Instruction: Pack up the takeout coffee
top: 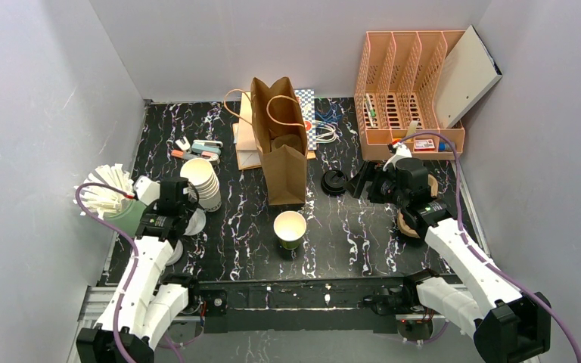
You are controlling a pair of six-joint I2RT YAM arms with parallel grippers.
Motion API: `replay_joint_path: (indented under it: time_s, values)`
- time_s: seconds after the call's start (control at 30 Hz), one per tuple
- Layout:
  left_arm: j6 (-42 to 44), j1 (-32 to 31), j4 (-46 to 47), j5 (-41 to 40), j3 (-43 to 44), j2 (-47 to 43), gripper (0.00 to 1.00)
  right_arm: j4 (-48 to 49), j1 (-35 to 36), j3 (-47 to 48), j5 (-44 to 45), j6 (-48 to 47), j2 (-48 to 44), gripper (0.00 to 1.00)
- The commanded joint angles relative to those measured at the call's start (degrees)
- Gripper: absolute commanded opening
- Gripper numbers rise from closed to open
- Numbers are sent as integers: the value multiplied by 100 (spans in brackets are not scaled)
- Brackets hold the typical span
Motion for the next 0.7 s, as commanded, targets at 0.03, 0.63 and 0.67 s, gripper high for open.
replay_joint_path:
  time_s: [0.03, 0.63, 0.67]
  values:
    - [277, 35, -603, 75, 481, -226, 0, 131, 32, 101, -8, 13, -53, 92]
    - [913, 35, -292, 232, 638, 205, 0, 90, 34, 84, -1, 39, -137, 92]
    - [944, 35, -289, 199, 646, 240, 0, 89, 37, 94, -3, 39, -142, 92]
